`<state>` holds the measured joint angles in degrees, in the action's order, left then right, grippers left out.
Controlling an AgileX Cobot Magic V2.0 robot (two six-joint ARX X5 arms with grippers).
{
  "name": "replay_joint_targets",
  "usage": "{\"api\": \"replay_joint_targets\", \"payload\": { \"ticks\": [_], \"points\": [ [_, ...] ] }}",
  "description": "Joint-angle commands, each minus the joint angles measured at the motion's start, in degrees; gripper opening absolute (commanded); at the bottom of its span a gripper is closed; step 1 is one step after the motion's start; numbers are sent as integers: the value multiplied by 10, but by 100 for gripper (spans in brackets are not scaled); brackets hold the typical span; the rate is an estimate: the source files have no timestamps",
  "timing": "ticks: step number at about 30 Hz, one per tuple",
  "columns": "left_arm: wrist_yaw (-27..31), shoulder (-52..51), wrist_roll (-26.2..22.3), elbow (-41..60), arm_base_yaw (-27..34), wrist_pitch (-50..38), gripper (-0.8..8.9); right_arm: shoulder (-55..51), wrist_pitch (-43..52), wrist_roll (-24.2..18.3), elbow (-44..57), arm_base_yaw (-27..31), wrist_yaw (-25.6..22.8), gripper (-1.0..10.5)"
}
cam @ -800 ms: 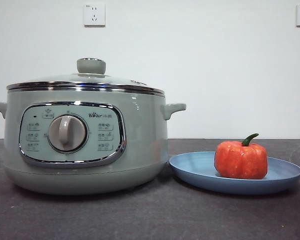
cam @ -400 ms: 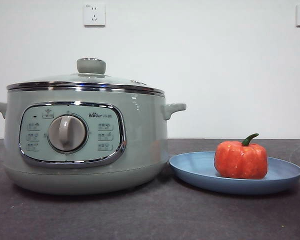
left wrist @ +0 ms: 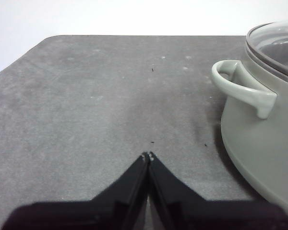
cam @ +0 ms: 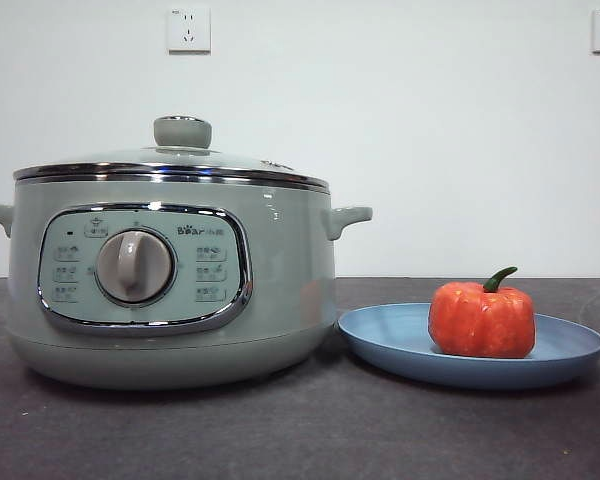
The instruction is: Take the pumpkin out from the steamer,put the pumpkin in the blue plate,close the lid
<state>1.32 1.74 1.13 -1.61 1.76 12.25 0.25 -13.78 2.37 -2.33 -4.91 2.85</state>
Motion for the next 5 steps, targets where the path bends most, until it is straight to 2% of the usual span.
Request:
{"api": "replay_joint_targets", "payload": {
  "ticks": [1,5],
  "points": [
    [-1,-2,3,5,2,6,-3,0,2,7,7,0,-2,-17],
    [-1,-2,3,5,2,6,-3,0,2,7,7,0,-2,-17]
  ]
}}
